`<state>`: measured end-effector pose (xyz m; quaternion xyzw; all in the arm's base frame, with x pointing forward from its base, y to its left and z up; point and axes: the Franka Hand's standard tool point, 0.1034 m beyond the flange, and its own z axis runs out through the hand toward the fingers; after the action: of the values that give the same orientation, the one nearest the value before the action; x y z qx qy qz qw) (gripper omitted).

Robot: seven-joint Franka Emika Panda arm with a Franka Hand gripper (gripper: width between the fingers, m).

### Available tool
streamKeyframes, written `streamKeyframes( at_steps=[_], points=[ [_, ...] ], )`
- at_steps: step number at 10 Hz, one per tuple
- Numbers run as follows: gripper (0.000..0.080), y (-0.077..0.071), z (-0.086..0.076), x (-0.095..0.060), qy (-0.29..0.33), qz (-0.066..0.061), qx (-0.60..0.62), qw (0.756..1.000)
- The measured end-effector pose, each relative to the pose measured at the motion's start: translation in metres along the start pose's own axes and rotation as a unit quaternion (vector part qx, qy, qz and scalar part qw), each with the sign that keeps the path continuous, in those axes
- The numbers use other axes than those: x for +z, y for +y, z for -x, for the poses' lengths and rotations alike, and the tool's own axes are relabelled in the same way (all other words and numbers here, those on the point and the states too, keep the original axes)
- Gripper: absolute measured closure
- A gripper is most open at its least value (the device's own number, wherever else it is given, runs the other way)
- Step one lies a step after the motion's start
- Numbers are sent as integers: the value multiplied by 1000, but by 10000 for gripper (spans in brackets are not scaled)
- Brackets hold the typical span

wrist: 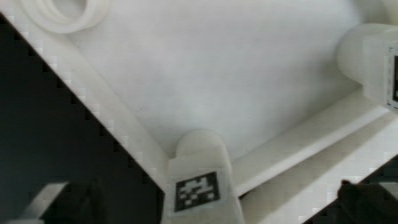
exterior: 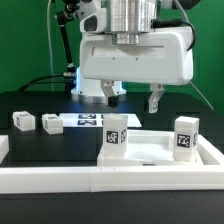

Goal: Assemble square table

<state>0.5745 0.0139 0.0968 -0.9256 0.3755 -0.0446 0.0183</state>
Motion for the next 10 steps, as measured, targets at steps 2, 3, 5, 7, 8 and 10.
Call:
streamKeyframes(
  at_steps=[2, 3, 5, 7, 8, 10],
  points=[
    [150, 0, 2, 0, -1, 0, 14, 1000],
    [150, 0, 7, 0, -3, 1, 37, 999],
    [150, 9, 17, 2, -11, 2, 90, 996],
    [150, 8, 17, 3, -11, 3, 83, 996],
    [150, 7, 18, 3, -14, 1, 116, 993],
    [150, 6, 21, 4, -18, -1, 189, 982]
  ],
)
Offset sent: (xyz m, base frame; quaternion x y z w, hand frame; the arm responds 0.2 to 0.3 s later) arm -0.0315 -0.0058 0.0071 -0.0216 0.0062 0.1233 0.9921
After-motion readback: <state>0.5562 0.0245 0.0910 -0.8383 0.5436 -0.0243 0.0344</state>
